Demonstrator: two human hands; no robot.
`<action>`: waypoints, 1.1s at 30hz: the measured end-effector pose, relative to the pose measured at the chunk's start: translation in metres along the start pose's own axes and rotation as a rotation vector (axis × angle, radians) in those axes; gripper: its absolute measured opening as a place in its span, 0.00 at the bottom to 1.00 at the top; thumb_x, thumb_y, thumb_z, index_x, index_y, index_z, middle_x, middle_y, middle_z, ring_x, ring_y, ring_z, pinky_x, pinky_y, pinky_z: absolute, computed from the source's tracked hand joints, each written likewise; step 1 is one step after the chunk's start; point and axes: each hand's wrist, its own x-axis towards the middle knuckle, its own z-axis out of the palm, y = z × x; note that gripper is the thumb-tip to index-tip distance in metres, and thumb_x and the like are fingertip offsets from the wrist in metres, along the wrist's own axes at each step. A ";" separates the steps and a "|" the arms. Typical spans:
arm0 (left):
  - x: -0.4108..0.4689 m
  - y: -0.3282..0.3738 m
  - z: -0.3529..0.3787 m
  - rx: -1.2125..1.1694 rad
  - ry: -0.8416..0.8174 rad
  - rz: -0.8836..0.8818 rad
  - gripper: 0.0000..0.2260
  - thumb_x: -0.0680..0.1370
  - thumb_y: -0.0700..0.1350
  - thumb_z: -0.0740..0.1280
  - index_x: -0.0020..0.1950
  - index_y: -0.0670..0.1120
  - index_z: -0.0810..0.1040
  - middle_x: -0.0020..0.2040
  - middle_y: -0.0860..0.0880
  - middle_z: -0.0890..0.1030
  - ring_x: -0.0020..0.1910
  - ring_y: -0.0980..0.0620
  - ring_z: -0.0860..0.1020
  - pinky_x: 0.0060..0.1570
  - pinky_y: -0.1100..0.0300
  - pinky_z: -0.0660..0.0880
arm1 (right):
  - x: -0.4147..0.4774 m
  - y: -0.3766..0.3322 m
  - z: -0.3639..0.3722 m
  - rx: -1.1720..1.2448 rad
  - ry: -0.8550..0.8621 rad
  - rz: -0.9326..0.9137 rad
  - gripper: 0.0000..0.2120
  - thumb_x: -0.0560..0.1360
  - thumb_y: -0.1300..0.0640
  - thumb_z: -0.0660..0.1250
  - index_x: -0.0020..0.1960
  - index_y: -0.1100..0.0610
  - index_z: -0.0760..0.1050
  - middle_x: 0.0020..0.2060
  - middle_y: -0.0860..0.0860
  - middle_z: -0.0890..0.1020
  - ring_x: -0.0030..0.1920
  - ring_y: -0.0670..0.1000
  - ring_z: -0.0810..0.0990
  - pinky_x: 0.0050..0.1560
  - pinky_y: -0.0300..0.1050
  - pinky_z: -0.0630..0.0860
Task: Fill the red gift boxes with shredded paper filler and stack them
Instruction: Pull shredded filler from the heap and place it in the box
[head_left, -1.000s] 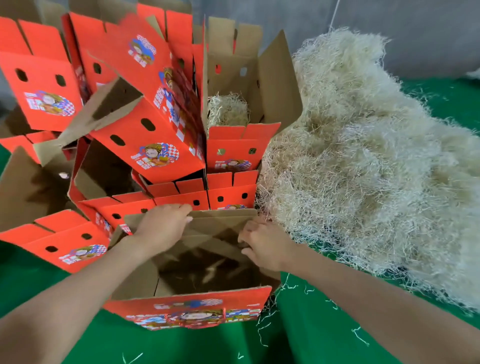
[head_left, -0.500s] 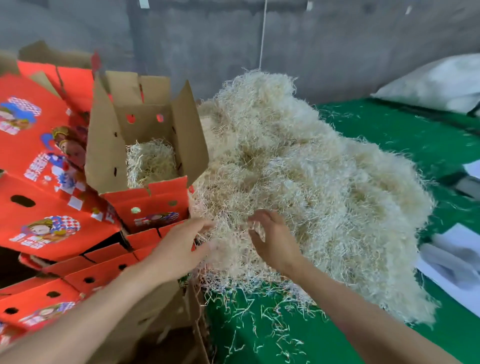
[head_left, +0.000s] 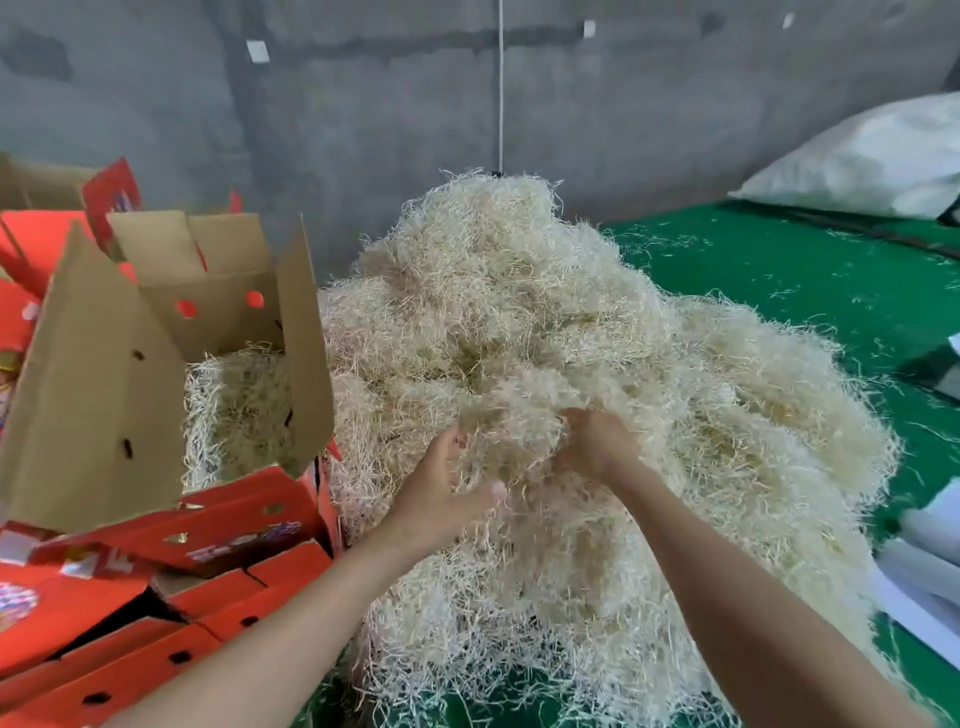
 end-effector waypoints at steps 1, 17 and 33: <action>0.003 0.003 0.003 -0.120 0.021 -0.060 0.40 0.69 0.58 0.71 0.75 0.59 0.51 0.73 0.54 0.60 0.69 0.52 0.64 0.66 0.49 0.65 | -0.007 -0.010 0.002 0.001 0.063 -0.064 0.25 0.70 0.63 0.62 0.66 0.48 0.70 0.50 0.52 0.79 0.48 0.52 0.78 0.50 0.48 0.80; 0.028 -0.032 -0.022 -0.572 0.348 -0.627 0.39 0.67 0.43 0.73 0.73 0.45 0.58 0.68 0.40 0.67 0.65 0.39 0.67 0.48 0.44 0.71 | -0.007 -0.029 -0.042 -0.010 -0.035 -0.188 0.43 0.67 0.50 0.73 0.74 0.46 0.50 0.70 0.48 0.62 0.72 0.55 0.57 0.71 0.57 0.49; 0.010 0.007 -0.019 -0.799 0.104 -0.343 0.48 0.54 0.76 0.65 0.71 0.65 0.54 0.77 0.51 0.49 0.75 0.46 0.47 0.71 0.40 0.47 | -0.039 -0.099 -0.062 0.591 -0.134 -0.320 0.27 0.74 0.60 0.67 0.70 0.55 0.60 0.53 0.51 0.75 0.41 0.45 0.75 0.39 0.33 0.76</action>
